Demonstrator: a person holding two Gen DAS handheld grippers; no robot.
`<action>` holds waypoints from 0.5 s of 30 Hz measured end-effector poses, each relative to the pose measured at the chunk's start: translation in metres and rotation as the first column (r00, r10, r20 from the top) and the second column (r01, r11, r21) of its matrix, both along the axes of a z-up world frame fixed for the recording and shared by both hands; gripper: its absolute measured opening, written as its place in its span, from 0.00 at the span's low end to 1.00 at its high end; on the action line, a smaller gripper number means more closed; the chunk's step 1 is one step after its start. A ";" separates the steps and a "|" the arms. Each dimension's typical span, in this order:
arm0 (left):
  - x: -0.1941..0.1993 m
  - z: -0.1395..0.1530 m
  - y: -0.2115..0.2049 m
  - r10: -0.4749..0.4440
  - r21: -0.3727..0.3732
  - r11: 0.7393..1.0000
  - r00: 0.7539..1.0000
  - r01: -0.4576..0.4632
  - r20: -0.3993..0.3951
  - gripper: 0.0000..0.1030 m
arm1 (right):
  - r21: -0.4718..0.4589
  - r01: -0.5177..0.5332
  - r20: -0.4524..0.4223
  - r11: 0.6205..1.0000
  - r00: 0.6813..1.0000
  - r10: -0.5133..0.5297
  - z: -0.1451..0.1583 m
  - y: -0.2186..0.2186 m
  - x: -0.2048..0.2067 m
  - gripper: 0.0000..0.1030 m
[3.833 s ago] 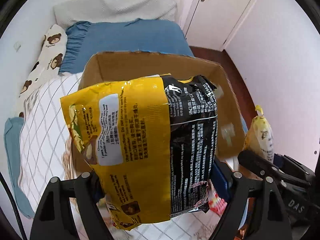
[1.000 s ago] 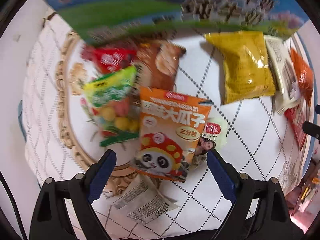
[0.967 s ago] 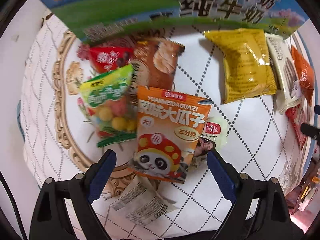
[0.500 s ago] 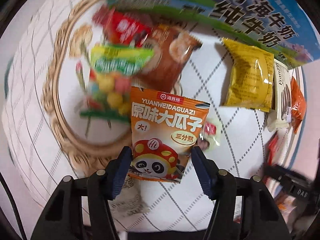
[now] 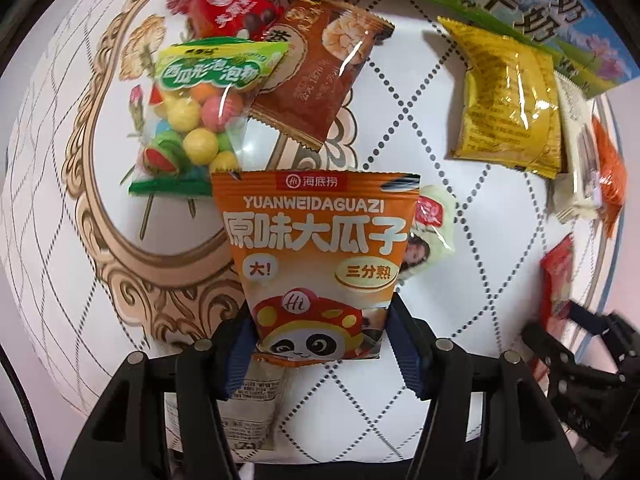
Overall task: Organize snacks
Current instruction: 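Grasp the orange seed bag with the left gripper while the right grasps the red spicy strip pack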
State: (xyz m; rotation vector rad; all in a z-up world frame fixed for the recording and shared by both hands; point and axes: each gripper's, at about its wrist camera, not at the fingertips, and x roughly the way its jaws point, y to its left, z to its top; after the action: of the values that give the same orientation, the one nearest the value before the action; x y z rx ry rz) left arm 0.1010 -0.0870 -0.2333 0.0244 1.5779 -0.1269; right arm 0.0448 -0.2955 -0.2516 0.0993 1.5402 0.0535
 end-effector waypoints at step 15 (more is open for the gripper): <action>-0.008 -0.017 -0.011 0.035 -0.030 0.999 0.999 -0.035 -0.021 0.56 | 0.017 0.044 0.042 0.999 0.998 -0.045 0.002 0.011 -0.013 0.63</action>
State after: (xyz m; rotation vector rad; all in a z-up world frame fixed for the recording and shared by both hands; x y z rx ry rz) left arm 0.0934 -0.0975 -0.2508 -0.0281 1.5954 -0.1238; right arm 0.0321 -0.2846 -0.2492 0.1446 1.4945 0.0326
